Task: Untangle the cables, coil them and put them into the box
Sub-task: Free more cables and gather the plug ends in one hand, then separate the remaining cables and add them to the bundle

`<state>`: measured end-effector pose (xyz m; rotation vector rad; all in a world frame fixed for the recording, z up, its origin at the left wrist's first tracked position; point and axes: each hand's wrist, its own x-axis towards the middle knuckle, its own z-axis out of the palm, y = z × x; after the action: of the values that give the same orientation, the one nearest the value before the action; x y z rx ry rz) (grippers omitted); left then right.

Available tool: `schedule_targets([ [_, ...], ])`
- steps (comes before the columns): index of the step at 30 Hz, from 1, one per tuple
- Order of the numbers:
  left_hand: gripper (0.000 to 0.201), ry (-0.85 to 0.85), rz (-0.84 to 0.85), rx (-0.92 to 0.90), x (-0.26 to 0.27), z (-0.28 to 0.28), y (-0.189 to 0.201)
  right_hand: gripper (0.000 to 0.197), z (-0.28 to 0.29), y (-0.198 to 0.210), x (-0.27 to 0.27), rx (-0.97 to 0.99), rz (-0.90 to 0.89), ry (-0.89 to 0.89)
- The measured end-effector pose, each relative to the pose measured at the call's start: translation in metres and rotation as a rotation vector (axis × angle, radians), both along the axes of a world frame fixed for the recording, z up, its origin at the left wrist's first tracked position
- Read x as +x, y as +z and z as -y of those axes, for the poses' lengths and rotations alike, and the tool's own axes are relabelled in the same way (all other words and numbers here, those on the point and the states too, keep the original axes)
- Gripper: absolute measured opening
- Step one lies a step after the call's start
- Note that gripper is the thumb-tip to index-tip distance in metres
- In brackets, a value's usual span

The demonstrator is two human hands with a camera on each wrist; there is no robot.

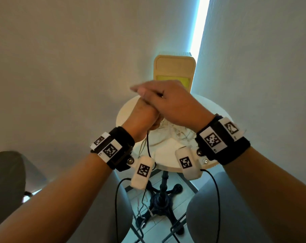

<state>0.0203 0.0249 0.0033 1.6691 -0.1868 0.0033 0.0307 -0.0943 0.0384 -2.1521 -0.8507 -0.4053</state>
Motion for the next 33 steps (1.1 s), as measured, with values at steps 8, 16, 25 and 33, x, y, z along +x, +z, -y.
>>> schedule_targets([
  [8, 0.035, 0.017, 0.027, 0.271, 0.0, 0.008, -0.013, 0.031, 0.003, -0.011, 0.005, -0.232, 0.027, 0.052],
  [16, 0.034, 0.005, -0.102, -0.057, -0.01, 0.005, 0.002, 0.056, 0.002, 0.0, 0.005, -0.297, -0.004, -0.043],
  [25, 0.029, 0.07, -0.078, -0.325, 0.003, 0.005, 0.017, 0.072, -0.002, -0.037, -0.001, 0.366, -0.487, -0.085],
  [33, 0.053, -0.063, -0.211, -0.518, 0.019, -0.011, 0.018, 0.045, 0.0, -0.075, -0.005, 0.479, -0.69, 0.066],
])
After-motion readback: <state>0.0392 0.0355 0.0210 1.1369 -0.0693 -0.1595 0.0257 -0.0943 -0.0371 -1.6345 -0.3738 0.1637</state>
